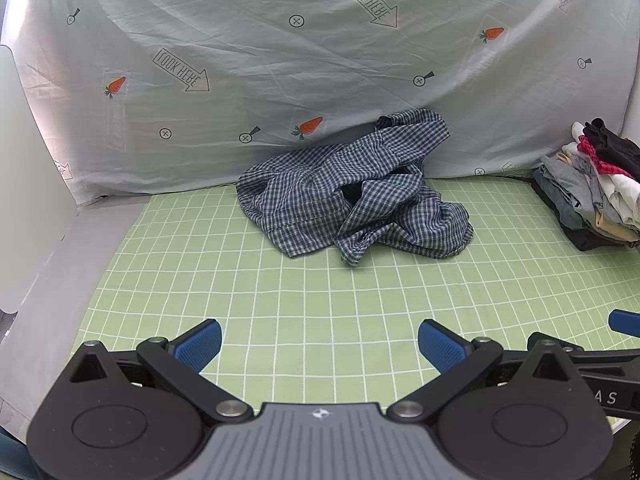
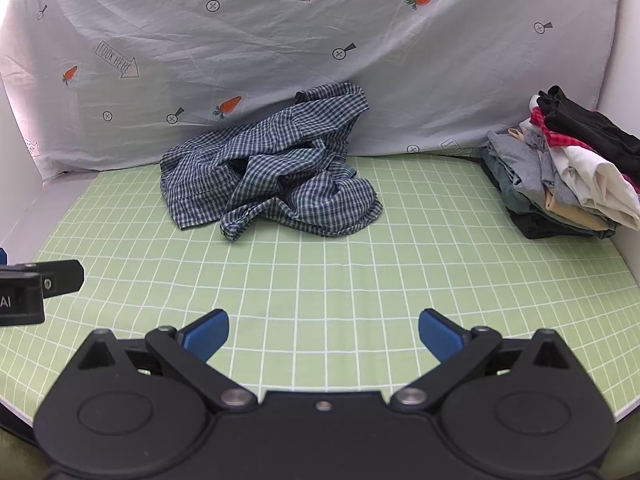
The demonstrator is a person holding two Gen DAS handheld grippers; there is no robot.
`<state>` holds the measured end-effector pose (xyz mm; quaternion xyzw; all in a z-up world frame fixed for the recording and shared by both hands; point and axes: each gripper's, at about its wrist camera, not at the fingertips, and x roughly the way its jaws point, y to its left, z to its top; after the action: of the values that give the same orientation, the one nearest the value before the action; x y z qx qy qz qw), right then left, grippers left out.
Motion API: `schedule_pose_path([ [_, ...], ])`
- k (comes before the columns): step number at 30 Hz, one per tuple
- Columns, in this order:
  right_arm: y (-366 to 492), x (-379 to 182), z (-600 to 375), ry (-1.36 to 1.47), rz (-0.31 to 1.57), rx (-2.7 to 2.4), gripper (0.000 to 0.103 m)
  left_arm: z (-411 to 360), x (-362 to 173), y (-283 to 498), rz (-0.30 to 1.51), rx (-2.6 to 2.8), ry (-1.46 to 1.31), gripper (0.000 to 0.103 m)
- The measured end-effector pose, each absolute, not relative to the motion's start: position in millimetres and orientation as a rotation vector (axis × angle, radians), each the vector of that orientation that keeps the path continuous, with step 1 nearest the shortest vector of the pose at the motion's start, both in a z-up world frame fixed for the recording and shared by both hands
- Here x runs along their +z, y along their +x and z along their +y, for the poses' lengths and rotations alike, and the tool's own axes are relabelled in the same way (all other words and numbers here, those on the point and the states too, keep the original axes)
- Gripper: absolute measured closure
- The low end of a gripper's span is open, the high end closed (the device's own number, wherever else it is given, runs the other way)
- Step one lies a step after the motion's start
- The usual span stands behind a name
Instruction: Fold clothes
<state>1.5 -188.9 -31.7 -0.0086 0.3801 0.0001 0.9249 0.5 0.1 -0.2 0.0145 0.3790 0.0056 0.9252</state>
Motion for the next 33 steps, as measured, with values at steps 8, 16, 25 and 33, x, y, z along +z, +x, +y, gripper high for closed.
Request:
schedule_pose_path([
  [8, 2.1, -32.0, -189.1, -0.011, 0.781, -0.003, 0.001, 1.4, -1.5, 4.1, 0.775, 0.014, 0.031, 0.000],
  [16, 2.0, -28.3, -185.9, -0.009, 0.779, -0.012, 0.001, 3.3, 1.3, 5.3, 0.779, 0.016, 0.033, 0.000],
  [25, 1.0, -30.4, -183.5, -0.014, 0.776, -0.016, 0.001, 3.9, 2.6, 5.5, 0.781, 0.020, 0.029, 0.000],
  [33, 0.6, -30.6, -182.8, -0.015, 0.777, -0.019, 0.001, 5.4, 3.0, 4.1, 0.776, 0.019, 0.027, 0.000],
])
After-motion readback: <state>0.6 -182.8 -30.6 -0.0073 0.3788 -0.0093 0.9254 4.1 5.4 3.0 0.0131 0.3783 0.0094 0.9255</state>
